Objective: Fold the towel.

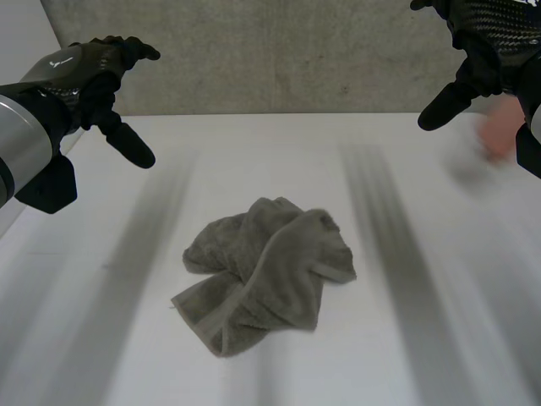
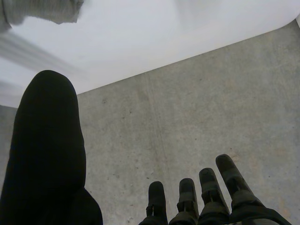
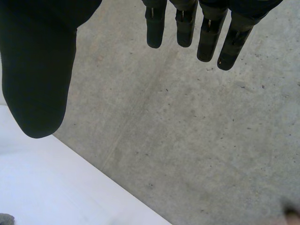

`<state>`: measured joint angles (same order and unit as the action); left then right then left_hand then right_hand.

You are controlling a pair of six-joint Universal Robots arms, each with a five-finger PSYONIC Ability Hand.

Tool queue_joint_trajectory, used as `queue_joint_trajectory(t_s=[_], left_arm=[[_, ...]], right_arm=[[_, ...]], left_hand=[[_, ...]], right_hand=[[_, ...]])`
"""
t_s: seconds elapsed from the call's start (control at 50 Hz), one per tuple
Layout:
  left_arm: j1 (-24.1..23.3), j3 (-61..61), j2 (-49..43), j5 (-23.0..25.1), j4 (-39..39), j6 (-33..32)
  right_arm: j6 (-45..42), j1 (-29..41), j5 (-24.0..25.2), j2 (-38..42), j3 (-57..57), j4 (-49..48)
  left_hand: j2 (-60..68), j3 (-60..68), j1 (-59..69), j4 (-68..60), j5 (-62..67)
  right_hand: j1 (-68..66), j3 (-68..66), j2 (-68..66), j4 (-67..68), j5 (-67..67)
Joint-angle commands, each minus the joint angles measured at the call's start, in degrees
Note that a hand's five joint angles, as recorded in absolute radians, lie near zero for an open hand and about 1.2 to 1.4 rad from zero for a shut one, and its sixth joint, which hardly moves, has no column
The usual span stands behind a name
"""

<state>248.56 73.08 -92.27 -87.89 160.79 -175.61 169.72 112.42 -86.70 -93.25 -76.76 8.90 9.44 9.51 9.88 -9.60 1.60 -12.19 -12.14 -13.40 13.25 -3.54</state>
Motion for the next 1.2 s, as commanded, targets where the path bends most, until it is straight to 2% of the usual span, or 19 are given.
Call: queue_joint_trajectory(t_s=[0.02,0.16,0.22,0.26,0.44,0.54,0.58,0.62,0.7,0.78,0.92,0.96,0.98,1.0,1.02,1.06,1.2], left_arm=[[0.0,0.57,-0.1,0.0,0.14,-0.09],[0.0,0.57,-0.63,0.0,0.23,-0.18],[-0.09,0.66,-0.89,-0.18,0.05,-0.26],[-0.18,0.66,-0.98,-0.27,-0.39,-0.26],[0.0,6.35,-2.92,-0.79,-2.41,1.66],[0.0,14.02,-2.92,-0.62,-2.24,7.65],[-0.09,17.09,-2.92,-0.44,-2.15,9.84],[-0.27,23.13,-3.35,-0.35,-0.84,12.64],[-1.41,28.43,-5.03,-0.62,3.48,13.89],[-5.7,31.68,-7.92,-1.23,8.47,14.24],[-8.53,31.77,-11.27,-4.04,9.72,17.58],[-8.88,31.68,-11.97,-4.13,9.72,17.84],[-9.58,31.51,-12.58,-4.13,9.8,18.02],[-10.37,31.33,-13.19,-4.22,9.89,18.02],[-10.38,31.33,-13.2,-4.22,9.89,18.02],[-11.25,30.81,-14.25,-4.31,10.85,18.02],[-11.87,29.93,-15.57,-4.4,14.28,18.37]], right_arm=[[0.0,0.17,0.03,0.17,-0.23,-0.11],[-0.09,0.17,0.21,0.7,-0.41,-0.37],[-0.7,0.26,1.88,1.58,-0.41,-0.11],[-3.5,0.61,4.77,4.29,-0.49,0.77],[-11.69,2.54,9.26,10.63,0.47,5.08],[-13.1,4.21,14.01,18.37,2.67,6.05],[-14.84,3.95,17.42,24.05,4.6,5.44],[-15.9,3.95,18.05,27.21,5.74,5.17],[-18.28,4.13,19.02,33.05,8.65,4.99],[-21.79,4.13,19.28,40.15,12.33,4.9],[-24.7,4.13,19.02,46.41,14.45,2.0],[-25.4,4.13,19.11,48.07,14.54,-0.1],[-25.4,4.13,19.11,48.08,14.54,-0.11],[-25.4,4.13,19.11,48.51,14.54,-1.24],[-25.4,4.13,19.11,48.52,14.54,-1.25],[-24.96,4.13,18.67,47.99,14.45,-3.09],[-23.3,4.13,18.14,41.77,13.05,-3.8]], left_hand=[[0.6,0.53,0.17,-0.45,-1.55],[0.94,0.87,0.5,-0.79,-1.21],[1.61,1.54,1.17,-1.46,-0.55],[1.78,1.71,1.34,-1.63,-0.37],[5.47,5.4,5.03,-5.32,3.32],[10.36,10.29,9.92,-10.21,8.2],[11.37,11.3,10.93,-11.22,9.21],[10.87,10.8,10.43,-10.72,8.71],[10.86,10.79,10.43,-10.71,8.71],[10.86,10.79,10.43,-10.71,8.71],[10.36,10.29,9.92,-10.21,8.21],[10.19,10.12,9.76,-10.04,8.04],[10.19,10.12,9.76,-10.04,8.04],[10.02,9.96,9.59,-9.87,7.87],[10.02,9.95,9.59,-9.87,7.87],[10.02,9.95,9.59,-9.87,7.87],[10.19,10.12,9.76,-10.04,8.04]], right_hand=[[2.19,2.14,3.4,-3.25,3.54],[2.19,2.14,3.4,-3.25,3.54],[2.19,2.14,3.4,-3.25,3.54],[2.19,2.14,3.4,-3.25,3.54],[1.27,1.22,2.48,-2.33,2.61],[-4.62,-4.67,-3.41,3.56,-3.27],[-5.29,-5.34,-4.08,4.23,-3.94],[-7.13,-7.18,-5.91,6.06,-5.78],[-10.51,-10.56,-9.3,9.45,-9.16],[-17.56,-17.61,-16.35,16.5,-16.21],[-23.8,-23.85,-22.58,22.74,-22.45],[-37.67,-37.72,-36.46,36.61,-36.33],[-37.76,-37.81,-36.55,36.7,-36.41],[-46.59,-46.64,-45.37,45.52,-45.24],[-46.67,-46.72,-45.46,45.61,-45.33],[-67.73,-67.78,-66.51,66.67,-66.38],[-67.81,-67.86,-66.6,66.75,-66.46]])
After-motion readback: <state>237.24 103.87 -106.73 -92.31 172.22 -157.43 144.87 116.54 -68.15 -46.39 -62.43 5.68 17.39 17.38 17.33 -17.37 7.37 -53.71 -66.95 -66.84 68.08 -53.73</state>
